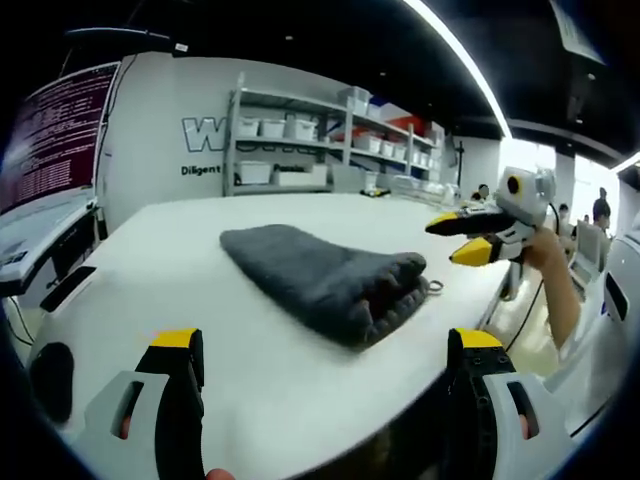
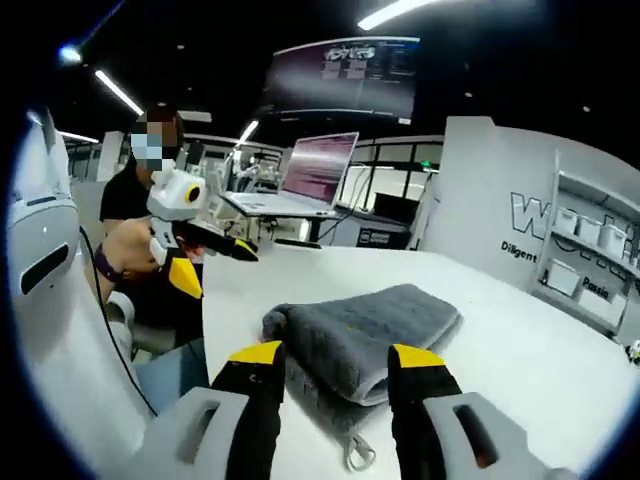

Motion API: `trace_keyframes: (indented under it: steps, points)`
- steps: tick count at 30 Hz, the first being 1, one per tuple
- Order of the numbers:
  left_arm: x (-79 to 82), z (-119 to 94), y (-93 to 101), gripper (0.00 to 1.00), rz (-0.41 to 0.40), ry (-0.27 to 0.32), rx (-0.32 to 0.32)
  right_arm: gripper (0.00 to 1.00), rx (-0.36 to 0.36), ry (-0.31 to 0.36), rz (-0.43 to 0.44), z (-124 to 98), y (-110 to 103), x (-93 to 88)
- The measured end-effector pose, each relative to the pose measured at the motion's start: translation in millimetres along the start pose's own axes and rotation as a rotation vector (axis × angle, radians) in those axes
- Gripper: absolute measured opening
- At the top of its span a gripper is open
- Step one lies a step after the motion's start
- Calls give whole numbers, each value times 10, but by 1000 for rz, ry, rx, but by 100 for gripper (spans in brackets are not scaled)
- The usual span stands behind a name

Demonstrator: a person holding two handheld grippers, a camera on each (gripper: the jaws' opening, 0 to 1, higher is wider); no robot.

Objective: Open the folded towel by lifting each exposed corner and separating the folded layers until the towel lies flat within the target outline without major curled edges

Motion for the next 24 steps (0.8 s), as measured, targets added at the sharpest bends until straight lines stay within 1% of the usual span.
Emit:
trace_keyframes:
  steps: [3, 4, 7, 11, 14, 19, 24]
  points:
    - [0, 5, 3, 99, 0, 0, -1, 47, -35, -12, 12, -70, 95, -38]
    - [-3, 9, 4, 99, -1, -1, -2, 49, -49, -17, 32, -113, 141, -61]
    - [-9, 15, 2, 99, -2, -4, -3, 52, -64, -15, 51, -163, 179, -78]
    - [-10, 24, -5, 99, -3, -6, -2, 56, -85, -35, 59, -292, 254, -150]
    - [-10, 32, -4, 99, -4, -7, -3, 59, -107, -32, 79, -371, 316, -179]
    - [-18, 40, -7, 99, -4, -10, -3, 64, -174, -50, 83, -510, 454, -264]
    - [-16, 58, -2, 99, -4, -10, -6, 72, -187, -66, 91, -571, 475, -315]
Point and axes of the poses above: the point that each gripper's makers call its tool centre point, and the gripper's own axes: z roughly forward along the fingers, y roughly to its right, x roughly out of its top, the point moved 3 cm from there along -z, roughly backward along the fingers, and after that the axes turned 9 degrees about -x, right-handed, at the moved point
